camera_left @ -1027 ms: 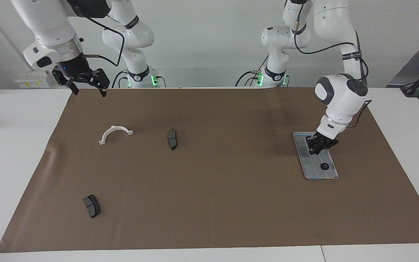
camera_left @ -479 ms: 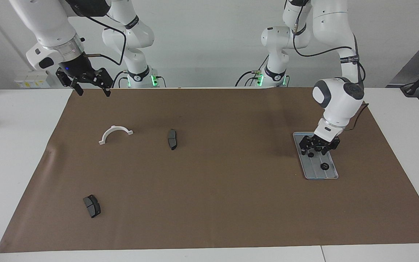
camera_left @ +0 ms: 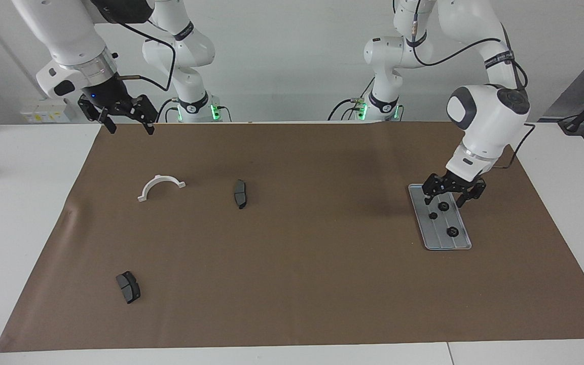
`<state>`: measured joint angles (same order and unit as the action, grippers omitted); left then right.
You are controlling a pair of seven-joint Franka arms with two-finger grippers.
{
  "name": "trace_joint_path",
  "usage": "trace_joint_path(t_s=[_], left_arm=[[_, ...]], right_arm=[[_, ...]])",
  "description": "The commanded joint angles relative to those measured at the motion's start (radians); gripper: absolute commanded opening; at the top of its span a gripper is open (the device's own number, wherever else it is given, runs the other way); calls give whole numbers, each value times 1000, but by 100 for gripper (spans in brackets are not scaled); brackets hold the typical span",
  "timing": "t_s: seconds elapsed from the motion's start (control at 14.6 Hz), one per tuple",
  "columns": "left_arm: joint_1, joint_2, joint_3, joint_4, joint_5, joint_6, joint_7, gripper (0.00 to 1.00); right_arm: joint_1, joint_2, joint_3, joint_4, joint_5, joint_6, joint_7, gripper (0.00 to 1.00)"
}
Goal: Pick bearing gear from pile to tray
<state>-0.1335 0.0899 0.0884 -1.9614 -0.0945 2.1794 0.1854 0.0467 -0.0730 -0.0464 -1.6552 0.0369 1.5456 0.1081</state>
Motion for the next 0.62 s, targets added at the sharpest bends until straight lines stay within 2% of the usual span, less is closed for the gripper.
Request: trace_joint_path(t_s=[0.0, 0.34, 0.55], left_arm=[[-26, -19, 8, 119, 61, -172, 9, 100], [-8, -19, 19, 317, 61, -366, 22, 100], [-8, -21, 22, 387, 65, -466, 23, 100]], right_arm=[[2, 4, 2, 6, 23, -10, 5, 100], [-7, 4, 0, 6, 23, -15, 7, 100], [-7, 4, -1, 6, 3, -6, 13, 100]])
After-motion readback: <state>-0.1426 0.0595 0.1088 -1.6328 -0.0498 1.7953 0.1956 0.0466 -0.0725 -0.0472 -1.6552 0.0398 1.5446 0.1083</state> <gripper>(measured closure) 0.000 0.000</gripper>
